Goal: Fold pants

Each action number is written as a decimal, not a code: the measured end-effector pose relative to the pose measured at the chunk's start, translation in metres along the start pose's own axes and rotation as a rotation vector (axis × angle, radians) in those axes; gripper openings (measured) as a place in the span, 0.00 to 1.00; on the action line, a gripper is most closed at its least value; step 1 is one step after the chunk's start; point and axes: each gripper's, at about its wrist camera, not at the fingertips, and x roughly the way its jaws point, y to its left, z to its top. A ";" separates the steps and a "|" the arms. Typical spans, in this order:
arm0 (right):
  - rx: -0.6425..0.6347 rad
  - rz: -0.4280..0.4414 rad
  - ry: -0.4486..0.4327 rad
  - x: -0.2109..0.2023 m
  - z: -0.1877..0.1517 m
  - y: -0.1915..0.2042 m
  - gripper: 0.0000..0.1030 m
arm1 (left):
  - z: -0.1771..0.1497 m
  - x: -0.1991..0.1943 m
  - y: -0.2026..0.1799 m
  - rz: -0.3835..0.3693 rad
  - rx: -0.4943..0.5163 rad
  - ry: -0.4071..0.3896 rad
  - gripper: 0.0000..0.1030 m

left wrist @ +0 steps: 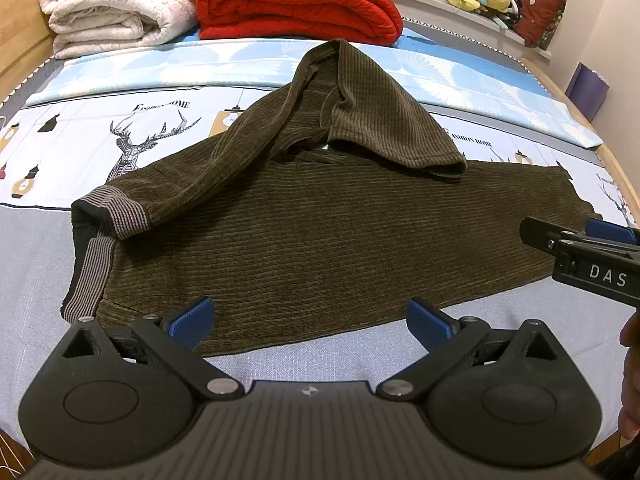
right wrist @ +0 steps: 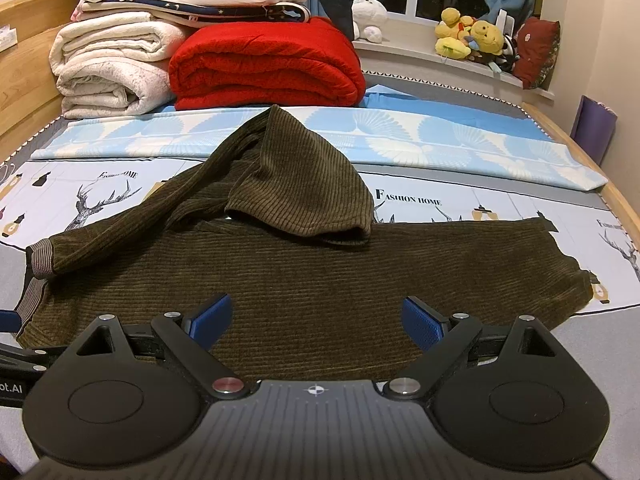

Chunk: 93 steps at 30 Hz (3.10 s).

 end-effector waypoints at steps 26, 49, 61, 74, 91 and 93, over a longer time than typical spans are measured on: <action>0.116 -0.060 0.009 0.007 -0.004 -0.022 0.90 | 0.010 -0.008 0.026 0.026 0.047 -0.058 0.59; 0.658 -0.201 0.356 0.152 -0.067 -0.240 0.75 | 0.017 0.107 0.269 0.082 -0.272 0.180 0.80; 0.495 -0.266 0.298 0.177 -0.044 -0.220 0.19 | 0.029 0.149 0.237 0.121 -0.129 0.197 0.66; 0.468 -0.202 0.331 0.117 -0.059 -0.238 0.07 | 0.017 0.087 0.223 0.085 0.037 0.165 0.31; 0.621 0.025 0.454 0.033 -0.152 -0.340 0.38 | -0.024 0.071 0.301 0.175 0.004 0.331 0.56; 0.776 -0.086 0.418 0.029 -0.165 -0.373 0.39 | -0.018 0.078 0.303 0.169 -0.023 0.344 0.63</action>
